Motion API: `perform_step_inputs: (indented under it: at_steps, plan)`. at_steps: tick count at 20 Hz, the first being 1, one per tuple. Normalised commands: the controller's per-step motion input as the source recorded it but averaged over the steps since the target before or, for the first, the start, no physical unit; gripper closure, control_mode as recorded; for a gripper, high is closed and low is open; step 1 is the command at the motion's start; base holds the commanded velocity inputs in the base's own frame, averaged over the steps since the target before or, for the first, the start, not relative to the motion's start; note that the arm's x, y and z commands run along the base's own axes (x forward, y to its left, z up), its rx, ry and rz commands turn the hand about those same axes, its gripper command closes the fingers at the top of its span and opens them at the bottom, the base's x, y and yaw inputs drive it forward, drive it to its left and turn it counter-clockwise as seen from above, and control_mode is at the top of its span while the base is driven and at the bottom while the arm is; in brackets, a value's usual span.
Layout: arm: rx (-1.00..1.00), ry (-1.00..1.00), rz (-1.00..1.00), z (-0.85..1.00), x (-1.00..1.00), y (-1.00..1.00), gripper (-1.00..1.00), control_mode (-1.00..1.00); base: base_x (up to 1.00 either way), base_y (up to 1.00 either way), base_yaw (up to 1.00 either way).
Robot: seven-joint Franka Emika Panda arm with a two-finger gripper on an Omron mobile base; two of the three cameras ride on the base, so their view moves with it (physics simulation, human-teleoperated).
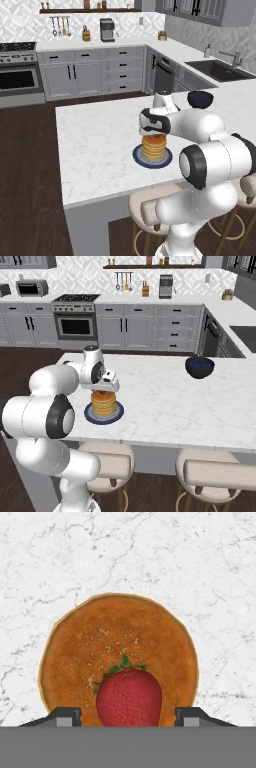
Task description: Take the strawberry from the fridge and place it on top of the pancake, located on the dining counter.
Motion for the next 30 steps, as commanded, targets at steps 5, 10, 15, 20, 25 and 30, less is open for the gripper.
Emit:
perform_step_inputs:
  at_steps: [5,10,15,20,25,30]
  plan:
    - [-0.01,0.0,0.0,0.12,0.0,0.0,-1.0,-1.0,0.0,0.0,0.0]
    - [-0.09,0.0,0.0,0.43,-0.01,0.02,-1.0,-1.0,0.0,0.0,0.0]
    - [-0.1,-0.04,0.0,0.45,-0.28,0.0,-1.0,-1.0,0.0,0.0,0.0]
    - [-0.06,-0.04,0.0,0.39,-0.67,0.06,-1.0,-1.0,0.0,0.0,0.0]
    - [0.02,0.0,0.0,0.15,-0.96,0.42,-1.0,-1.0,0.0,0.0,0.0]
    - [0.07,0.0,0.04,0.11,-0.99,0.71,-1.0,-1.0,0.0,0.0,0.0]
